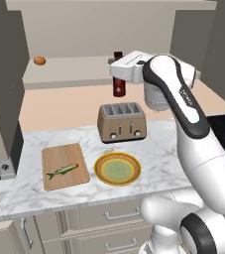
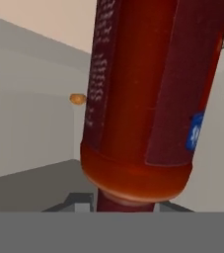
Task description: Pick the fish from the plate and place it on the cutting board. Then pick the condiment bottle from the cabinet and place it next to the cutting board.
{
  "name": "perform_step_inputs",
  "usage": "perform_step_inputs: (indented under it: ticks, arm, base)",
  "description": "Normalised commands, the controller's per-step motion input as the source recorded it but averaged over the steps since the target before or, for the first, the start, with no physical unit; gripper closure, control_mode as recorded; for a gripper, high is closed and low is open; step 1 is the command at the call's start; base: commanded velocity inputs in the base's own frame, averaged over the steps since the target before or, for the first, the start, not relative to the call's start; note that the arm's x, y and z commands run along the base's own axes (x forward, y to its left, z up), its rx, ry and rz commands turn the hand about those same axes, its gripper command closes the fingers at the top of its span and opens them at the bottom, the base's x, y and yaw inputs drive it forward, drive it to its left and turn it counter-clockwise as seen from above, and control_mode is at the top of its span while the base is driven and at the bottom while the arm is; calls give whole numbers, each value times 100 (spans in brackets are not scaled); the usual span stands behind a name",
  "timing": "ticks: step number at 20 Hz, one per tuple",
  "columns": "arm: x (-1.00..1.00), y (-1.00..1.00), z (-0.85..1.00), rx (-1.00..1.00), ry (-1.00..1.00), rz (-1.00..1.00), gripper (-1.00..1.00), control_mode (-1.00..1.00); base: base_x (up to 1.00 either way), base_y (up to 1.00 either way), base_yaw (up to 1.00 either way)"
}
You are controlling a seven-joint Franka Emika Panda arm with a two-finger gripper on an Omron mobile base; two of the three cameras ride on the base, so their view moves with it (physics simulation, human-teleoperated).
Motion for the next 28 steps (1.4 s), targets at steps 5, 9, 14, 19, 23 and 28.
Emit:
perform_step_inputs:
  ticks: [5,9,14,19,23,28]
  arm:
    - [-50,0,-19,0,7,0,100,-100]
    - [-51,0,-25,1,10,0,100,-100]
    - [-54,0,-19,3,14,0,100,-100]
    - [-46,0,-13,3,14,0,100,-100]
    - [-39,0,-16,2,14,0,100,-100]
    - [-32,0,-17,2,14,0,100,-100]
  base:
    - [0,0,0]
    - [0,0,0]
    - [0,0,0]
    - [0,0,0]
    - [0,0,0]
    - [0,0,0]
